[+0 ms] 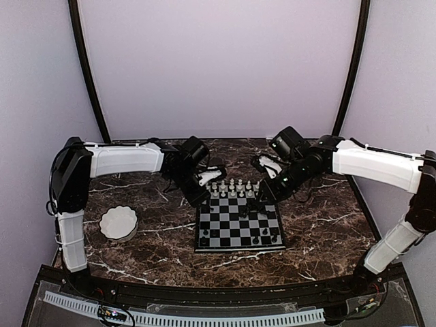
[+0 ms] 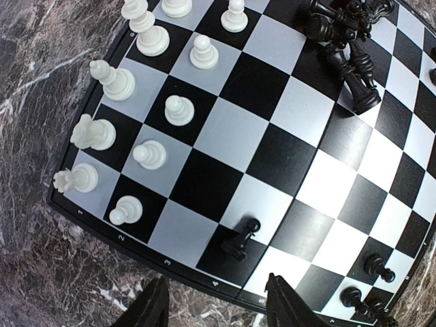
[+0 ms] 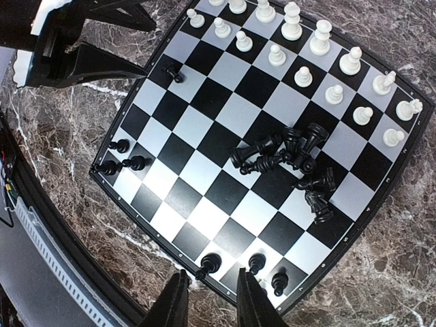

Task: Set up the chess pieces on the board
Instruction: Pick up the pawn from the chessboard.

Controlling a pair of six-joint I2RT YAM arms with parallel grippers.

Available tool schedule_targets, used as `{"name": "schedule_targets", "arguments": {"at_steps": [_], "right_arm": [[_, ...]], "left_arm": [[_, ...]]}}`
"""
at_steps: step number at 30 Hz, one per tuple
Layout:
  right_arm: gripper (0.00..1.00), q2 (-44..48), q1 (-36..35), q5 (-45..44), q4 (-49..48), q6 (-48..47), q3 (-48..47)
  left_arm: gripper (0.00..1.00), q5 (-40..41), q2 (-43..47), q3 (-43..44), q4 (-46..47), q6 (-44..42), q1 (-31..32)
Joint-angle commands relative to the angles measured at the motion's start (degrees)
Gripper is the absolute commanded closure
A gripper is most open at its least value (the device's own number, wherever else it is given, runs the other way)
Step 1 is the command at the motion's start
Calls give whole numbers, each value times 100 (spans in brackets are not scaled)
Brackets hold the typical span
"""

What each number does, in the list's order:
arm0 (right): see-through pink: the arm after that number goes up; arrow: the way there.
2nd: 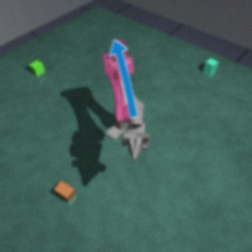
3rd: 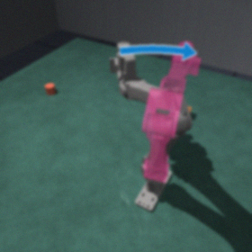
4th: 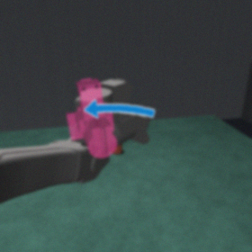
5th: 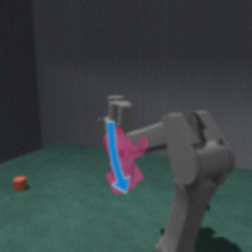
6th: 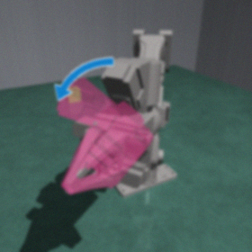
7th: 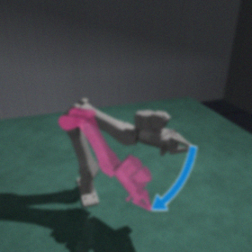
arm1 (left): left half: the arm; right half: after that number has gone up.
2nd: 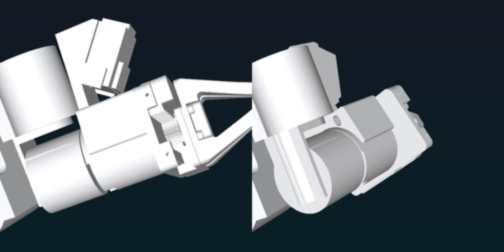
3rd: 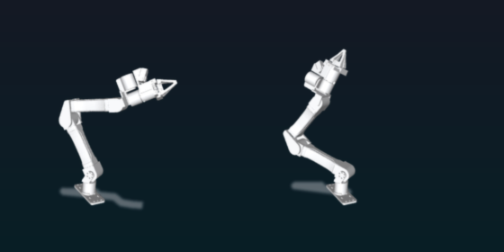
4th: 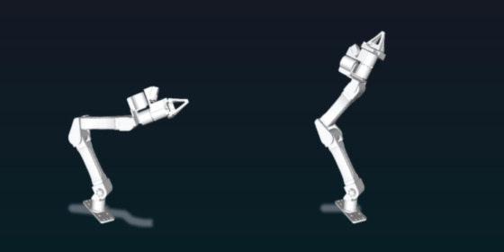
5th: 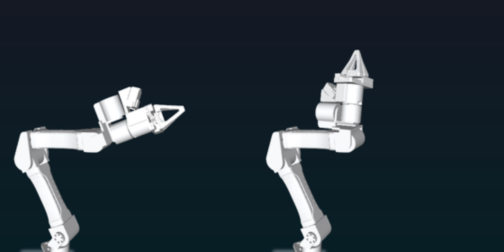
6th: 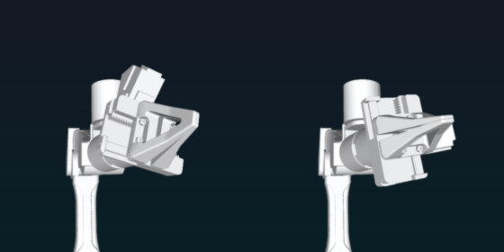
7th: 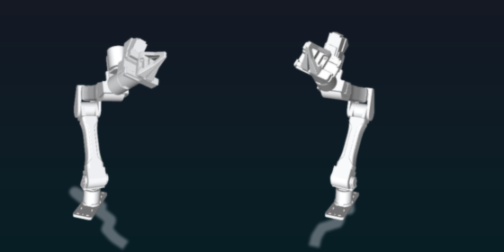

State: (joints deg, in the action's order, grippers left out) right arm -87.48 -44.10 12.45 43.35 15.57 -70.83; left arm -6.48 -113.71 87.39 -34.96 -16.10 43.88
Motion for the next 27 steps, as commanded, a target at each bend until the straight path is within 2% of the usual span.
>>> {"name": "schedule_targets", "arguments": {"at_steps": [1, 16, 27], "right_arm": [[74, 197, 69, 114, -56, 2, 51], [75, 132, 138, 200, -82, 8, 78], [76, 83, 151, 256, -123, -10, 95]], "left_arm": [[52, -190, -221, 267, -108, -375, 5], [63, -772, -501, 348, -86, -447, -31], [67, -828, -485, 183, -89, -439, -36]]}}
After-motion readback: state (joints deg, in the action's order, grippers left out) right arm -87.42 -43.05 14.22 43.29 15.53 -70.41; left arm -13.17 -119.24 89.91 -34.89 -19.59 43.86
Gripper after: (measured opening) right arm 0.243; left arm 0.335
